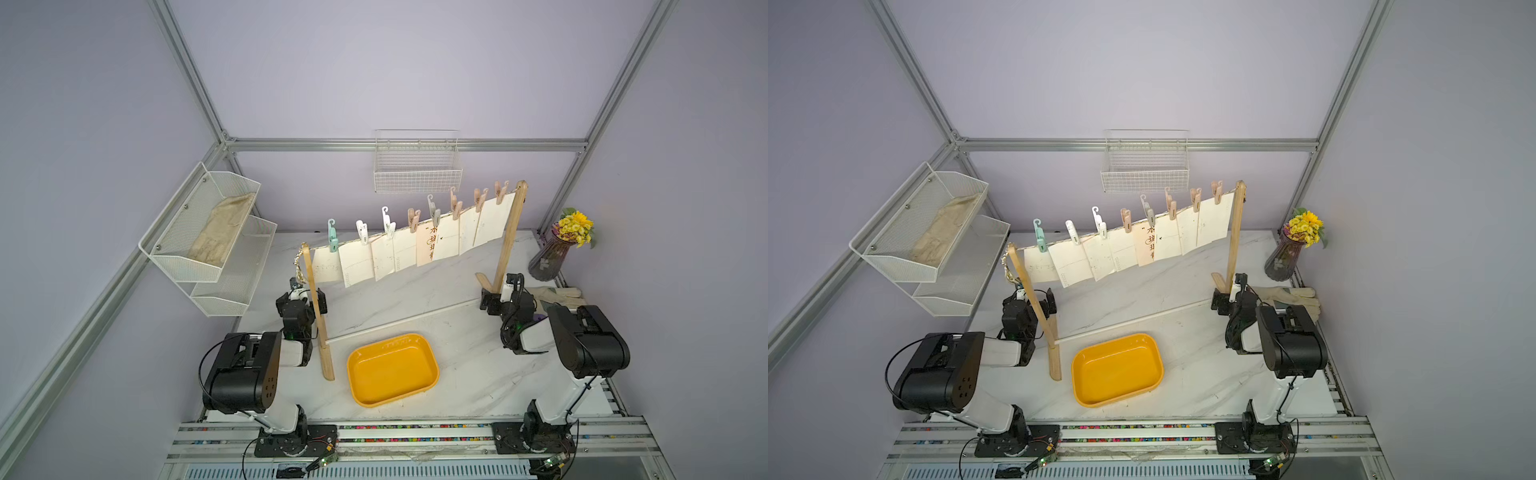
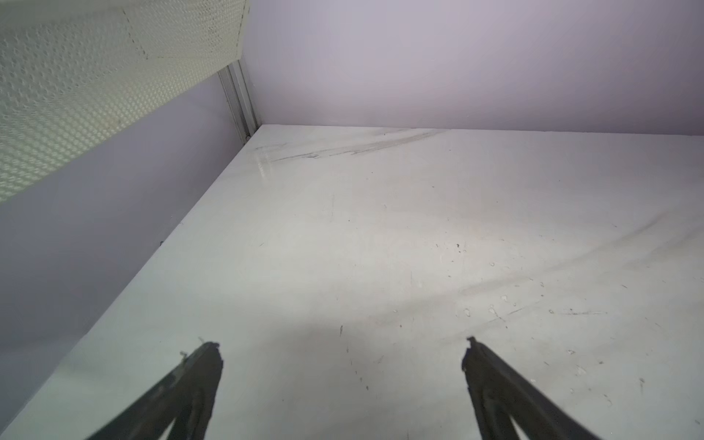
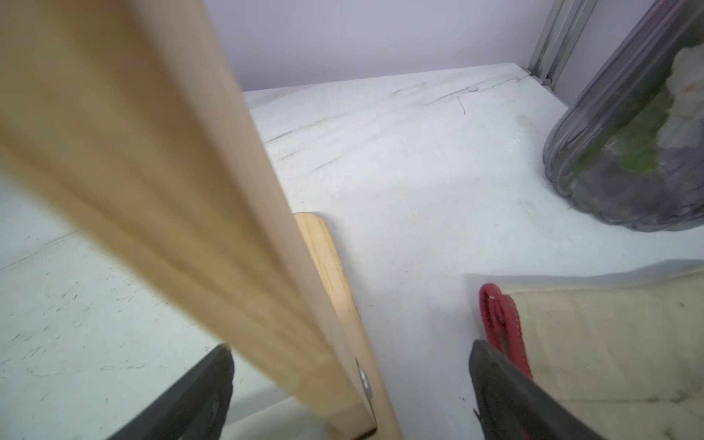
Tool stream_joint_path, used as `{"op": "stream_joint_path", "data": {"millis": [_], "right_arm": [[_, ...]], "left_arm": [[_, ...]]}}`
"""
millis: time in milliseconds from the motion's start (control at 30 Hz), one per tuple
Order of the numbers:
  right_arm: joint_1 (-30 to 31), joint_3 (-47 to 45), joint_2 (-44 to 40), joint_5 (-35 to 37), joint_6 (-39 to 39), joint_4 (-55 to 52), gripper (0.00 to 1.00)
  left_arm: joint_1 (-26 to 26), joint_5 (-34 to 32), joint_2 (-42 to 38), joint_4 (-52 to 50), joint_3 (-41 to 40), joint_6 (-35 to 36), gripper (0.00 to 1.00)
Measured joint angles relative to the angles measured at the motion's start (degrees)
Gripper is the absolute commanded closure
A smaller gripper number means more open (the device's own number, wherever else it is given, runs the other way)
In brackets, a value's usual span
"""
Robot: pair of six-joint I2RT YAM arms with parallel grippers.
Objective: Remove the postcards from the strings
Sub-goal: Adjust the clothesline at the center of the board.
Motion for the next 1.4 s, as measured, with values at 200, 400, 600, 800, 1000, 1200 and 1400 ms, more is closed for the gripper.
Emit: {"op": "stream_joint_path", "data": {"millis": [200, 400, 600, 800, 1000, 1200, 1400], "right_arm": [[0.00, 0.00, 0.00, 0.00, 0.00, 0.00, 0.03], [0.00, 0.00, 0.00, 0.00, 0.00, 0.00, 0.03], [0.00, 0.00, 0.00, 0.02, 0.00, 0.00, 0.03], [0.00, 0.00, 0.00, 0.00, 0.00, 0.00, 0.03], [0.00, 0.00, -0.17, 1.09, 0.37, -0.07, 0.03], [-0.02, 2.73, -9.55, 0.13, 0.46, -11.47, 0.03], [0.00, 9.20, -23.96, -7.50, 4.39, -20.06, 0.03]], "left_arm": [[0.00, 0.00, 0.00, 0.00, 0.00, 0.00, 0.00], [0.00, -0.02, 0.00, 0.00, 0.00, -0.02, 0.00], [0.00, -0.50, 0.00, 0.00, 0.00, -0.07, 0.00], [0.00, -0.61, 0.00, 0.00, 0.00, -0.07, 0.00], [0.00, -0.70, 0.00, 0.02, 0.00, -0.07, 0.00], [0.00, -4.04, -6.84, -10.56, 1.11, -1.14, 0.00], [0.07, -4.42, -21.20, -25.14, 9.62, -4.24, 0.00]]}}
